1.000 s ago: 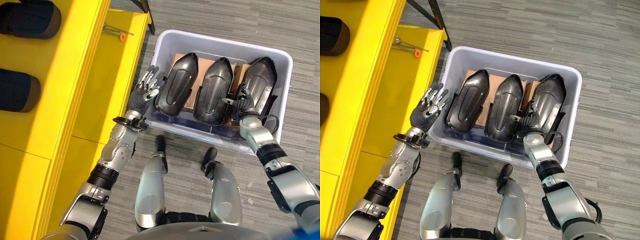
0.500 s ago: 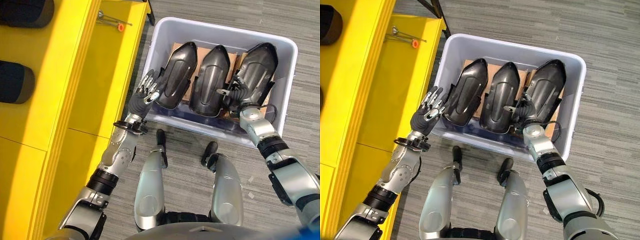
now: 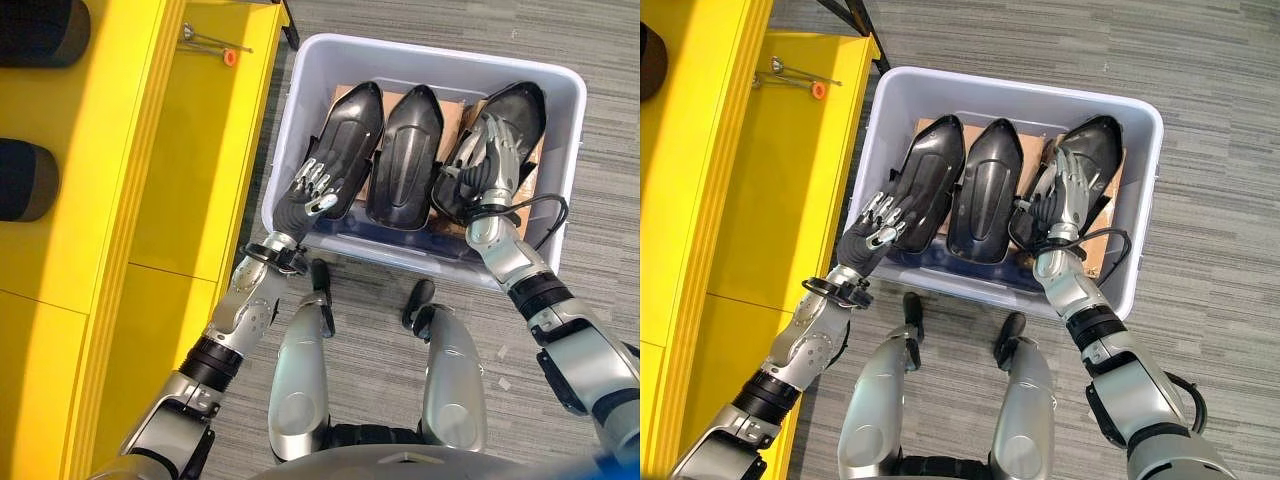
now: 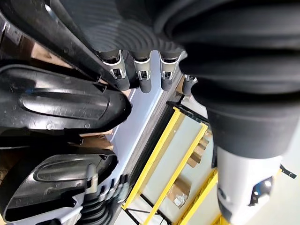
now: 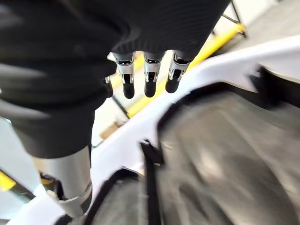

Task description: Move parts from the plastic box to the shelf.

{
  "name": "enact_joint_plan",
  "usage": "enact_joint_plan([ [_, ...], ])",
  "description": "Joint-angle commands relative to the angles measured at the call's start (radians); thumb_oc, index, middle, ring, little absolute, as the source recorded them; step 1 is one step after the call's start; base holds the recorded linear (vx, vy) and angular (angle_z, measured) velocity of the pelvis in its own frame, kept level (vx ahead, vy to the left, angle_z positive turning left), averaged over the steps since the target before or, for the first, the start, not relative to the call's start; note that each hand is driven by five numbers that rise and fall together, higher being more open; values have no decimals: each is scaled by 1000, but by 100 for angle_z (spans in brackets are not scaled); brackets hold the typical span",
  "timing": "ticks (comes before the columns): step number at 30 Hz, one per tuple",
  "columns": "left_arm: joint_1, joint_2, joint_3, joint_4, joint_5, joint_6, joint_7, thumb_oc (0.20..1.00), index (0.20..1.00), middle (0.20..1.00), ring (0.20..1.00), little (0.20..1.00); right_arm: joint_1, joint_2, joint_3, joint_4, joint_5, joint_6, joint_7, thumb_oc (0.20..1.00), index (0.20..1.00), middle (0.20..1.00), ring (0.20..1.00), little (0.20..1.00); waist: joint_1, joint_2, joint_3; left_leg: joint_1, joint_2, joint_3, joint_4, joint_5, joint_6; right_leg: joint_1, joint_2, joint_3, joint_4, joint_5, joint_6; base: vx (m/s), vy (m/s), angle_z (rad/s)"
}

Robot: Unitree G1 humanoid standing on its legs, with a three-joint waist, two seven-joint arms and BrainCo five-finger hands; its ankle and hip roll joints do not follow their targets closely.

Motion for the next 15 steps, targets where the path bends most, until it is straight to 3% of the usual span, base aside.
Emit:
enact_joint_plan([
  [1, -4, -15, -2, -65, 14, -53, -31, 1000, 1000, 1000, 1000, 1000, -39, -36, 5, -25, -64, -63, -118, 1000, 1000, 1000, 1000, 1000, 3, 22, -32, 60, 22, 68, -31, -23, -4, 49, -13, 83, -80, 65, 89, 0, 0, 0],
  [6, 4, -17, -20, -73, 27, -55, -38, 1000, 1000, 1000, 1000, 1000, 1, -32, -38, -138, -140, -137, -260, 1000, 1000, 1000, 1000, 1000, -21, 29, -32, 84, 20, 79, -48, -24, -4, 64, -14, 89, -96, 69, 94, -6, 31, -4],
  [10, 29, -30, -32, -98, 31, -78, -1, 1000, 1000, 1000, 1000, 1000, 48, -10, -71, -283, -232, -158, -283, 1000, 1000, 1000, 1000, 1000, -47, 37, -32, 112, 15, 96, -70, -24, -6, 76, -19, 103, -112, 72, 99, 8, 104, -11],
  [15, 57, -34, -28, -116, 29, -91, 1, 1000, 1000, 1000, 1000, 1000, 96, -1, -87, -370, -244, -135, -279, 1000, 1000, 1000, 1000, 1000, -64, 40, -32, 127, 15, 109, -75, -28, -7, 80, -23, 113, -113, 70, 98, 23, 70, -17],
])
